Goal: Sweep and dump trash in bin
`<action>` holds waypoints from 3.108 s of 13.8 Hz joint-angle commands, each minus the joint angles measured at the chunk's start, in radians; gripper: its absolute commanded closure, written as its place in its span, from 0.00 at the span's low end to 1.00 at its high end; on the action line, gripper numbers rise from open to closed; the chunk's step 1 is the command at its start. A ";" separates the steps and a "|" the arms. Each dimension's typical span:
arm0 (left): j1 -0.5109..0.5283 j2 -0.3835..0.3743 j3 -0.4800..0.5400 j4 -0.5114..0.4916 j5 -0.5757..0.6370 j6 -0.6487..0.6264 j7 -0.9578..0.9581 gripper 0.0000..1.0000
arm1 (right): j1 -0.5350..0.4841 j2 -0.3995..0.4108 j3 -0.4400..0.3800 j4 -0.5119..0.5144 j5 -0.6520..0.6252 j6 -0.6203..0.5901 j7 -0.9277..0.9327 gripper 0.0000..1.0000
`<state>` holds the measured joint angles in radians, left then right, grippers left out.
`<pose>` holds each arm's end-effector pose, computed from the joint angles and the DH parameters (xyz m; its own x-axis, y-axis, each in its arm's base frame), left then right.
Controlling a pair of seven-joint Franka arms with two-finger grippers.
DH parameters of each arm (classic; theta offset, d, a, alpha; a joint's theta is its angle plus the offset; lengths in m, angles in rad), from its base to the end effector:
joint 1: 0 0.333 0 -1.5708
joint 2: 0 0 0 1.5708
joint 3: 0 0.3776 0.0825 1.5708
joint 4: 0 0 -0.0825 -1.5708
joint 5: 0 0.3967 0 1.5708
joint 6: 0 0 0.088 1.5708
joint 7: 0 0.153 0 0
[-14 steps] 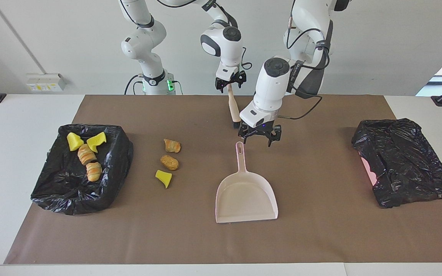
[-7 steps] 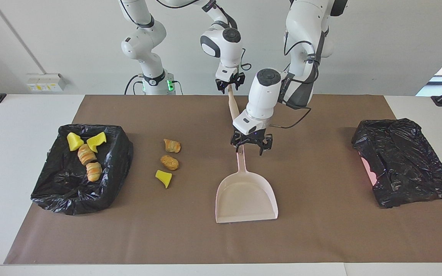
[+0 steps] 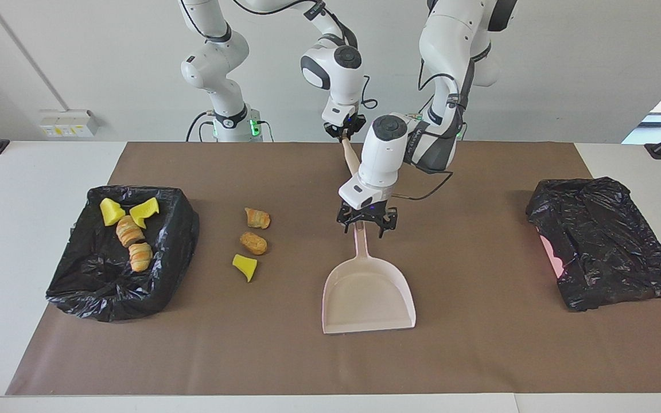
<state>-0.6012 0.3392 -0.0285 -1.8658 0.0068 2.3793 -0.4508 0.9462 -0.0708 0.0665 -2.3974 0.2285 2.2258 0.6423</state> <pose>0.5546 -0.4021 0.3577 0.9730 -0.1717 0.1545 -0.1855 -0.9795 0.0792 0.2381 0.4104 0.3435 0.9574 0.2213 -0.1854 0.2135 -0.9750 -0.0614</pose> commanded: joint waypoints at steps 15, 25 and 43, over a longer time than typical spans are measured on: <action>0.053 -0.014 0.021 0.089 0.078 -0.106 0.372 1.00 | -0.765 -0.063 -0.001 0.194 -0.291 -0.337 -0.421 1.00; 0.070 -0.069 0.019 0.047 0.064 -0.356 1.162 1.00 | -0.788 0.146 0.006 0.241 -0.355 -0.229 -0.454 1.00; 0.026 -0.164 0.021 -0.159 0.068 -0.190 1.219 1.00 | -0.509 0.183 0.006 0.303 0.282 -0.147 -0.412 1.00</action>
<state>-0.5606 0.2085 -0.0166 -1.9807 0.0682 2.1484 0.7617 0.4416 0.1002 0.0731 -2.1450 0.4360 2.0854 0.2498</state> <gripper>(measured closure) 0.678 0.736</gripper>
